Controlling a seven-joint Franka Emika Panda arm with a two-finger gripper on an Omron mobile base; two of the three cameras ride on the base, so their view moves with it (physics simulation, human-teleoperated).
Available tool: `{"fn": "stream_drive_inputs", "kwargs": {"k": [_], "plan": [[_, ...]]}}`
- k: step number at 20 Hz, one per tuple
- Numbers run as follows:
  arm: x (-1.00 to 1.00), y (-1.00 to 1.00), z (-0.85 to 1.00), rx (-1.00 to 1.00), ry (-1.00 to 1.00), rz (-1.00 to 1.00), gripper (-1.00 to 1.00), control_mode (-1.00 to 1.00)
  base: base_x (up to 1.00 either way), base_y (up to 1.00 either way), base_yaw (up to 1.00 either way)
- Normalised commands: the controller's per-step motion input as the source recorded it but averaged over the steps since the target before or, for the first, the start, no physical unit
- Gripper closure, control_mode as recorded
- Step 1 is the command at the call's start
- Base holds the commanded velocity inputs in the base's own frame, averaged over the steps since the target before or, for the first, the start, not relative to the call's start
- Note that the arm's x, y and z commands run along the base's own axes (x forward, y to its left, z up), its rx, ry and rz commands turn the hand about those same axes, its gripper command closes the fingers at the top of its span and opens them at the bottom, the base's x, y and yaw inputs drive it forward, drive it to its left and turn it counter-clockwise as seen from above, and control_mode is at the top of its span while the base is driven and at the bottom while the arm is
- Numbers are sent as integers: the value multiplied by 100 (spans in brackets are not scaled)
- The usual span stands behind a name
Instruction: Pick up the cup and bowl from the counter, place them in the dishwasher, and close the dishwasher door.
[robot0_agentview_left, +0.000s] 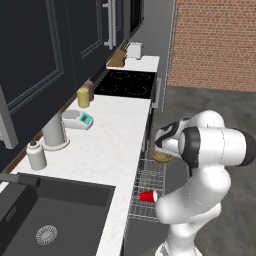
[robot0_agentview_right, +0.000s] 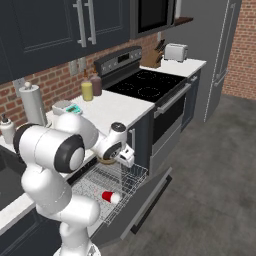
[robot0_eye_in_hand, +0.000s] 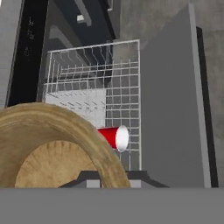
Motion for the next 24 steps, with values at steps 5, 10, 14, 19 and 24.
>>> {"fn": "stream_drive_inputs", "kwargs": {"k": [5, 10, 14, 19, 24], "plan": [[1, -59, -37, 7, 0, 0, 100, -100, 0, 0, 0], [8, -23, -58, 16, 0, 0, 100, -100, 0, 0, 0], [23, -19, -42, 13, -1, 0, 100, -100, 0, 0, 0], [40, 5, -49, 9, 0, 0, 100, -100, 0, 0, 0], [42, 21, -50, 6, 0, 0, 100, -100, 0, 0, 0]]}}
